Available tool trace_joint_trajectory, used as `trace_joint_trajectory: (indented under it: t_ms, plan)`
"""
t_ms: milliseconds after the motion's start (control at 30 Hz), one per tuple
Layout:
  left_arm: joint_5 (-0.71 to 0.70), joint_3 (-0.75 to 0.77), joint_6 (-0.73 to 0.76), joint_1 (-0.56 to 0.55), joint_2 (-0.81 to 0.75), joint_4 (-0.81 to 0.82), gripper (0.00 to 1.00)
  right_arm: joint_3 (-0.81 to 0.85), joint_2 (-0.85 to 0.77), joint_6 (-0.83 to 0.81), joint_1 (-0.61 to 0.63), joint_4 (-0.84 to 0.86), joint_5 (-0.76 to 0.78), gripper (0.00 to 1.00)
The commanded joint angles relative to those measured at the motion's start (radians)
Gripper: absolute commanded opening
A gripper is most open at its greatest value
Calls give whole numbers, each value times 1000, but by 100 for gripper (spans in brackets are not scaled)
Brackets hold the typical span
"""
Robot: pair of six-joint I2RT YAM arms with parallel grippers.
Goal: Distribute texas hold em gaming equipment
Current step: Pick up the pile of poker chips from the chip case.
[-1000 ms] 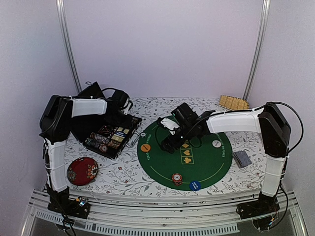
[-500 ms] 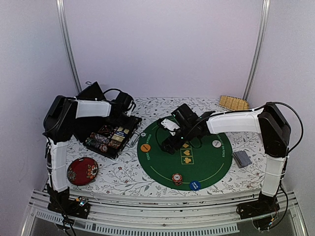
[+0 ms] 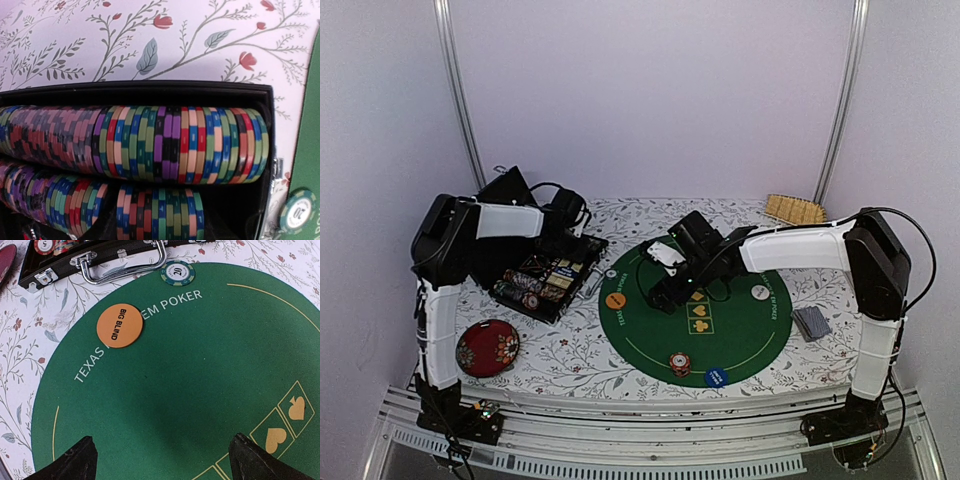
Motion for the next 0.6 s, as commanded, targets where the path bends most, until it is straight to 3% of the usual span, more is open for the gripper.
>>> trace_joint_trajectory:
  t_ms: [0, 233, 567]
  plan:
    - [132, -79, -3, 0, -54, 49, 0, -6, -46, 4, -7, 8, -11, 93]
    - [152, -143, -79, 2, -271, 63, 0, 24, -101, -46, -9, 12, -4, 93]
    - [321, -284, -292, -70, -582, 99, 0, 73, -225, -225, -13, 54, -27, 93]
